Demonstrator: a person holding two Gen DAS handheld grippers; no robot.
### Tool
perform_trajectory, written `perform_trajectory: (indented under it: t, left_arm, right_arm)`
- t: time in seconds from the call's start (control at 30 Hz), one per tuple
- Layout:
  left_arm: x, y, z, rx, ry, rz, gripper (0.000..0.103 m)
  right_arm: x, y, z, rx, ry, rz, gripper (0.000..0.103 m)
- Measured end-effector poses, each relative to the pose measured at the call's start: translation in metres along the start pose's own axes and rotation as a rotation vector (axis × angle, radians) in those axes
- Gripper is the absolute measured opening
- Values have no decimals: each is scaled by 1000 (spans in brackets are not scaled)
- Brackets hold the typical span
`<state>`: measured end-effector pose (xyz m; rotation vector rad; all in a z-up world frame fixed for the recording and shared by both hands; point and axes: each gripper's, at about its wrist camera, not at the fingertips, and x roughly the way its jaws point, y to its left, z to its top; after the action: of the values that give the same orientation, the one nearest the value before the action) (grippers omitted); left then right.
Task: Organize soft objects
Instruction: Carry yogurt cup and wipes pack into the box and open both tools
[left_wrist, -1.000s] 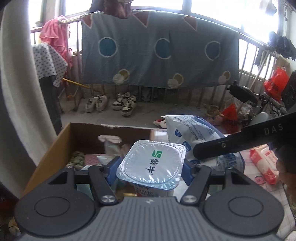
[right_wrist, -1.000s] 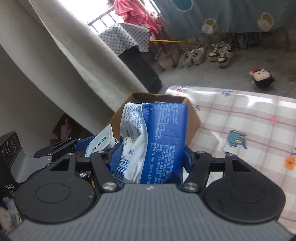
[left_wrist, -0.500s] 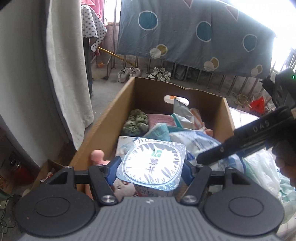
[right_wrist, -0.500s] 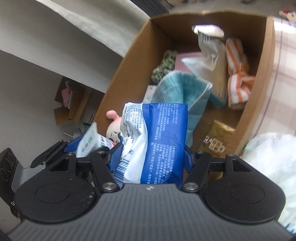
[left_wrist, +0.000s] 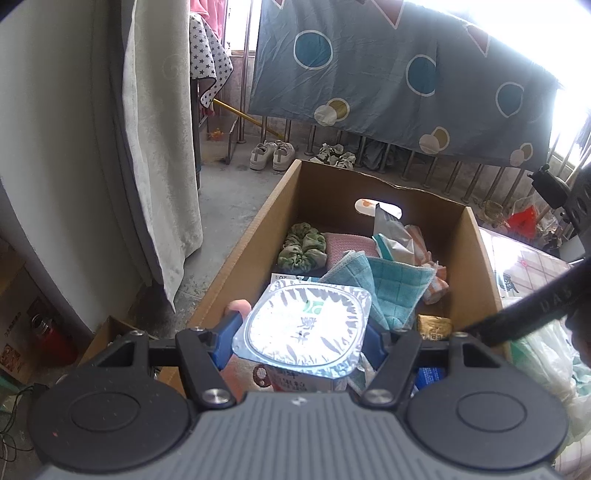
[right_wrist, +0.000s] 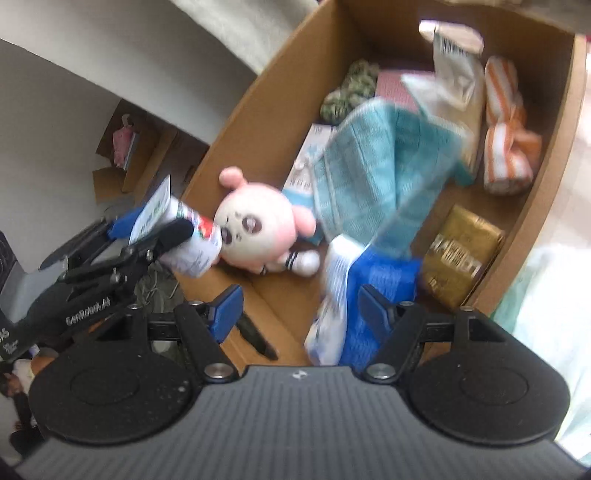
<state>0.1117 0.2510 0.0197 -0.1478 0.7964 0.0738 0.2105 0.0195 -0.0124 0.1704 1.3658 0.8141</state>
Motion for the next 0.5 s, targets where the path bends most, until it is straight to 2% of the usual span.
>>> perform_trajectory:
  t: [0.07,0.13,0.27,0.4,0.5]
  left_arm:
    - [0,-1,-2,3,-2,-1,67]
    - [-1,-5,-4,18,0,-15,67]
    - [2,-19,-9,55,36,-95,67]
    - [20,-42,-10,92,99,-181,67]
    - [36,-59,-14,147,155,-201,67]
  right_arm:
    - [-2,2,4,-20,-21,-20,56]
    - [-3,1,12,-30,-41,-42,52]
    - [-17,-7,18,-12,-100,13,53]
    - [-41,-20,11,14,-162,77,53]
    - [-60,-37,1,64,-192,113,54]
